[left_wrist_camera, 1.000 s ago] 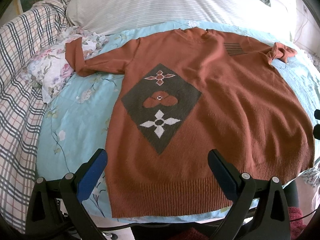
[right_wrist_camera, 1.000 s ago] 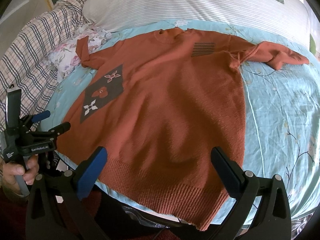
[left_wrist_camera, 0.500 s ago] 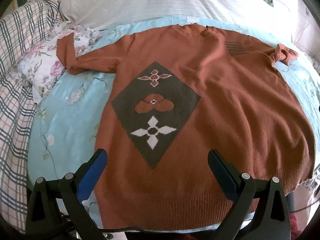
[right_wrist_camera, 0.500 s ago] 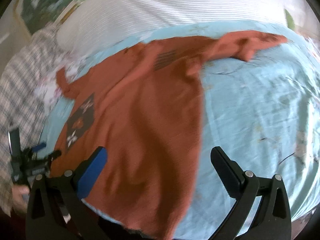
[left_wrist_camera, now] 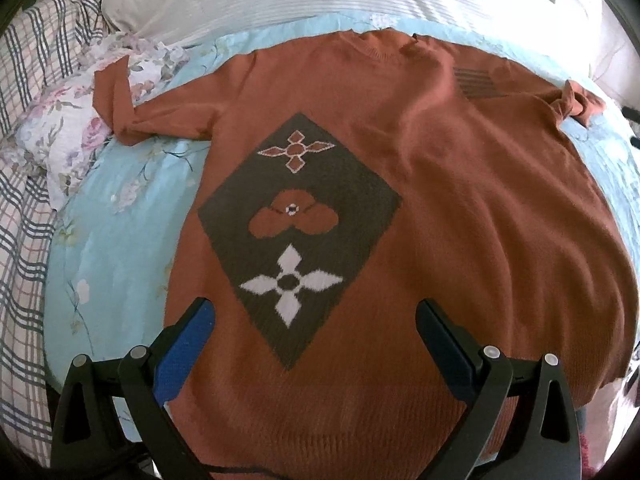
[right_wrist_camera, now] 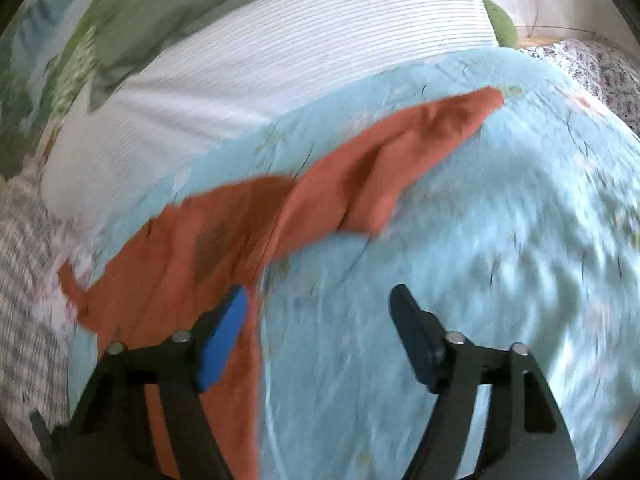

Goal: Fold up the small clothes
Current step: 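Grasp the sweater sleeve cuff with the right tool and lift it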

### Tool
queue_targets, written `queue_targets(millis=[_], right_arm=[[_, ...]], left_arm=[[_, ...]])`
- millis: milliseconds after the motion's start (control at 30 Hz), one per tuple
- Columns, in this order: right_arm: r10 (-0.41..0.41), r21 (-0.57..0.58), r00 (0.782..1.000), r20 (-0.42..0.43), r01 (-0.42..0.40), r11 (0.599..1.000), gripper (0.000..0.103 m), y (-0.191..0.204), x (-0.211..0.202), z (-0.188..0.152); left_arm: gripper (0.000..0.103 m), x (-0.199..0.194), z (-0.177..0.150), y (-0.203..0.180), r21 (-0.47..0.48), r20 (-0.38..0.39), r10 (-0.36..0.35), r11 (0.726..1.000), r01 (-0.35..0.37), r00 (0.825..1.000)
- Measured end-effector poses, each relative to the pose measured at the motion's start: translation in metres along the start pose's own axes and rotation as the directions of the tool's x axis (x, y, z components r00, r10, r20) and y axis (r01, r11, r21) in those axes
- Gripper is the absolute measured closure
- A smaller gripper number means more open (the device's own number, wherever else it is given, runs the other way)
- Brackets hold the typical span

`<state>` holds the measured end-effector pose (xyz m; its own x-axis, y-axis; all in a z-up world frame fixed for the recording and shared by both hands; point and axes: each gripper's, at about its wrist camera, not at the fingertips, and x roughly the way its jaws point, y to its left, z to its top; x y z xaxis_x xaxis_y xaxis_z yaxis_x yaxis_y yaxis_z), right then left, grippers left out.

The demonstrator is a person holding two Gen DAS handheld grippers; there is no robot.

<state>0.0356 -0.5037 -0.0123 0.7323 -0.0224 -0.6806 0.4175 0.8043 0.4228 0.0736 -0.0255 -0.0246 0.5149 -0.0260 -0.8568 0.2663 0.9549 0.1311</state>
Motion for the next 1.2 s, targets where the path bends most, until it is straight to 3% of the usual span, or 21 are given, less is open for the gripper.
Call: queue_targets(millis=[267,567,600,667,733,800,1000,1100,1200], right_arm=[[-0.129,0.079,0.99,0.05,0.125,0.989,0.04,-0.033,0.056,0.102],[-0.192,0.302,0.981,-0.017,0.188,0.935,0.042,-0.086,0.131,0.156],[-0.189,0.322,0.982,-0.028,0.188,0.928,0.044,-0.094,0.137,0.159],[-0.208,0.336,0.977,-0.05,0.213,0.917,0.06,-0.104,0.147,0.163],[-0.235,0.317,0.971,-0.044,0.237,0.918,0.087,-0.106,0.148,0.162],[-0.198,0.299,0.98,-0.025,0.196,0.934,0.096,-0.102,0.143,0.157],[-0.003,0.137,1.0,0.03,-0.001,0.991,0.098,-0.036,0.117,0.131],[0.127,0.052,0.992,0.011,-0.127,0.991,0.098,0.022,0.11,0.115],[0.268,-0.015,0.963,-0.038,-0.269,0.963,0.098,0.09,0.111,0.094]], left_arm=[[0.002,0.013,0.03,-0.008,0.001,-0.003,-0.011,1.0,0.011,1.0],[0.002,0.036,0.059,-0.022,0.007,-0.031,-0.018,1.0,0.018,0.999],[0.002,0.038,0.061,-0.023,0.006,-0.033,-0.021,1.0,0.021,0.999],[0.002,0.042,0.063,-0.025,0.01,-0.036,-0.023,1.0,0.023,0.999],[0.002,0.045,0.063,-0.026,0.014,-0.039,-0.025,1.0,0.026,0.999],[0.002,0.046,0.061,-0.026,0.018,-0.036,-0.029,0.999,0.03,0.999],[0.002,0.041,0.054,-0.021,0.002,-0.025,-0.061,0.998,0.061,0.998],[0.002,0.036,0.05,-0.017,-0.015,-0.01,-0.072,0.997,0.071,0.997],[0.002,0.029,0.046,-0.01,-0.036,0.005,-0.082,0.996,0.082,0.997]])
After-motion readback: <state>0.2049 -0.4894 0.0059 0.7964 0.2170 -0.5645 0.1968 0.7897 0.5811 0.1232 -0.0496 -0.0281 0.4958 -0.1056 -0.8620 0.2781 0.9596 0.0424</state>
